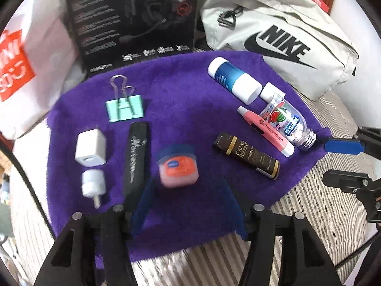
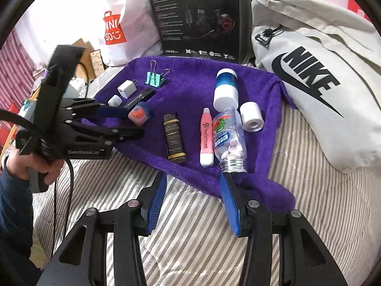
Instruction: Organize rigid objects
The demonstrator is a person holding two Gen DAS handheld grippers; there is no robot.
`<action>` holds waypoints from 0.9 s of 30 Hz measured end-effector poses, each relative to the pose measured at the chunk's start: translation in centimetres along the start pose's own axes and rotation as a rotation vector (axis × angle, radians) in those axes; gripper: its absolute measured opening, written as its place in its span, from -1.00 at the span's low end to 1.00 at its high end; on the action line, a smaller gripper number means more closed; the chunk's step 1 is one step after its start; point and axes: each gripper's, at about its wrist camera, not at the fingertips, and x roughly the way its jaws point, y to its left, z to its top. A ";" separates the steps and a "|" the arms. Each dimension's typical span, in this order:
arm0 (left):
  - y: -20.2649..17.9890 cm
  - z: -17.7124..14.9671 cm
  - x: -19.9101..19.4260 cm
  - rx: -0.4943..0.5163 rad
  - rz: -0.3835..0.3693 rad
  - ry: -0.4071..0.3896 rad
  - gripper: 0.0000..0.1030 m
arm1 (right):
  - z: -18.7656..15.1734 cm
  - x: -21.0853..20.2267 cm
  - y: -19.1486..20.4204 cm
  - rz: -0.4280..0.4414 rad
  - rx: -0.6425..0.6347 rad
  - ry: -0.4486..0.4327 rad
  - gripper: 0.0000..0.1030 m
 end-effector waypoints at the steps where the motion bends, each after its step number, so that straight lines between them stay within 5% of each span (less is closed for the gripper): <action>1: 0.1 -0.2 -0.4 -0.011 0.001 -0.005 0.18 | -0.1 -0.1 0.2 -0.019 0.008 -0.004 -0.06; 4: 0.5 -1.0 -2.2 -0.058 0.005 -0.019 0.33 | -0.5 -0.2 0.5 -0.045 0.045 -0.012 0.10; 6: 0.7 -1.7 -3.4 -0.075 0.003 -0.026 0.63 | -0.7 -0.3 0.9 -0.069 0.055 -0.008 0.24; 15: 0.1 -6.1 -8.8 -0.114 0.100 -0.086 0.97 | -2.5 -2.0 3.8 -0.123 0.066 -0.008 0.74; 27: -0.9 -11.0 -13.0 -0.217 0.180 -0.120 0.99 | -6.3 -5.0 6.0 -0.210 0.137 -0.001 0.99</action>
